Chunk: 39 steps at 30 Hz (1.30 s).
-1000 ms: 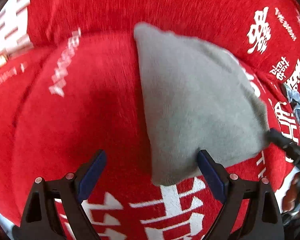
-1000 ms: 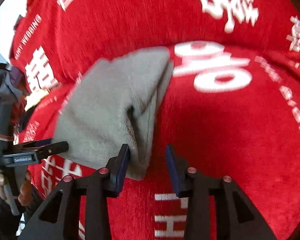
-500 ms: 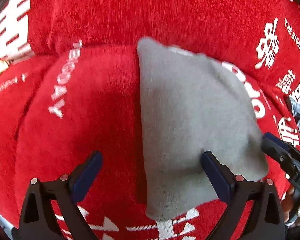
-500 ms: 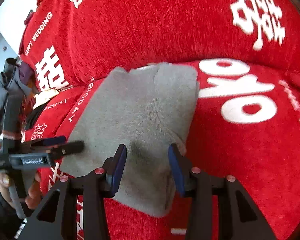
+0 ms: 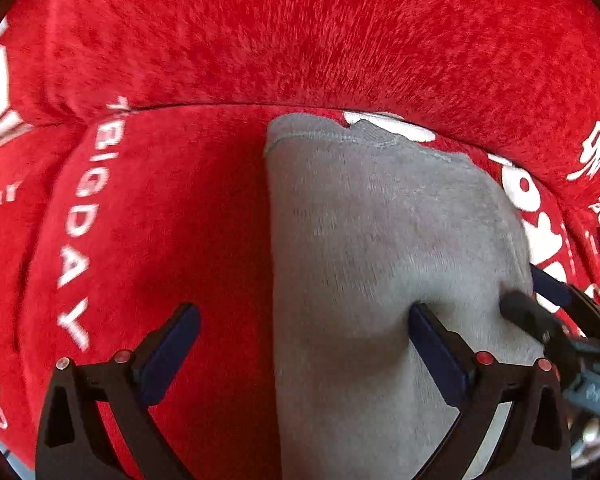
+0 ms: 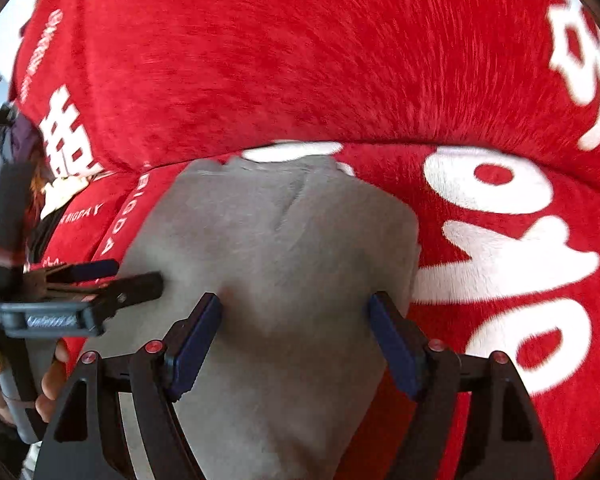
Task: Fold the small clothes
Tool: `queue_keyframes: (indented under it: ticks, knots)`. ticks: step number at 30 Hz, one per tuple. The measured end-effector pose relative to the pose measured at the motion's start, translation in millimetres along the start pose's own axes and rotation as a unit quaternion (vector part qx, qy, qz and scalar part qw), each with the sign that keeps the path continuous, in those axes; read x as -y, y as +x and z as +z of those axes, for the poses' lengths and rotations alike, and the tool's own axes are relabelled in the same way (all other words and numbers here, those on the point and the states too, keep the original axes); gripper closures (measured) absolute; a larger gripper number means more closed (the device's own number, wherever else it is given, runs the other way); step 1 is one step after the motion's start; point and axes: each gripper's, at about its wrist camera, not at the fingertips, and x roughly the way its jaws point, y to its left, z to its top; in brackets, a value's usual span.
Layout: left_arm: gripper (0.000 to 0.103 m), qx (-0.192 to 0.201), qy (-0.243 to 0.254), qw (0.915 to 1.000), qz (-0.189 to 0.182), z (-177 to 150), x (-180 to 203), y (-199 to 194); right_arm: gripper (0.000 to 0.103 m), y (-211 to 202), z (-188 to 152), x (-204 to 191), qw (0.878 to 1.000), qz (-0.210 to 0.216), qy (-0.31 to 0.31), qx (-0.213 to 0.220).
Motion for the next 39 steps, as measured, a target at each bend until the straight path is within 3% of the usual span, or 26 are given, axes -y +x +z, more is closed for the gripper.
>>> queue_keyframes:
  ticks: [3, 5, 7, 11, 13, 16, 20, 25, 28, 32, 36, 39]
  knots:
    - [0.0, -0.011, -0.03, 0.9994, -0.015, 19.0, -9.0, 1.4, 0.023, -5.9, 12.5, 7.8, 1.0, -0.007, 0.025, 0.002]
    - [0.0, 0.012, -0.046, 0.9989, -0.004, 30.2, -16.9, -10.4, 0.023, -20.0, 16.5, 2.7, 0.998, -0.048, 0.021, 0.027]
    - [0.0, 0.029, -0.054, 0.9981, 0.0, 40.4, -22.4, -17.0, 0.023, -29.9, 18.3, -14.6, 0.998, -0.038, -0.009, 0.041]
    - [0.0, 0.004, -0.026, 0.997, 0.072, 49.5, -15.5, 3.4, 0.023, -0.1, 22.8, -54.3, 0.997, -0.04, -0.06, -0.014]
    - [0.0, -0.013, -0.009, 0.9948, 0.1, 46.0, -12.6, 17.5, 0.023, 28.4, 21.2, -64.6, 0.99, -0.093, -0.083, -0.059]
    - [0.0, 0.002, -0.032, 0.9962, 0.081, 36.3, -20.3, -1.9, 0.02, 29.6, 17.1, -77.0, 0.983, -0.136, -0.106, -0.057]
    - [0.0, 0.052, 0.0, 0.9973, 0.051, 8.3, -12.0, -41.6, 0.019, -9.7, -0.1, -92.4, 0.99, -0.106, -0.094, -0.017]
    - [0.0, 0.066, 0.033, 0.9959, 0.051, -32.8, 2.6, -45.1, 0.019, -26.6, -51.8, -116.1, 0.988, -0.092, -0.122, 0.0]
    - [0.0, 0.06, 0.032, 0.9971, 0.036, -55.5, 2.8, -41.0, 0.02, -18.3, -92.7, -122.1, 0.983, -0.116, -0.144, -0.008]
    - [0.0, 0.078, 0.032, 0.9962, 0.021, -77.6, 6.3, -59.4, 0.019, -44.2, -131.4, -129.6, 0.974, -0.135, -0.182, 0.012]
    - [0.0, 0.09, 0.049, 0.9948, 0.002, -80.8, 9.4, -70.8, 0.019, -83.9, -126.9, -102.3, 0.984, -0.106, -0.127, 0.058]
    - [0.0, 0.076, 0.045, 0.996, -0.014, -75.5, 9.5, -63.3, 0.017, -94.5, -103.8, -56.7, 0.992, -0.084, -0.037, 0.082]
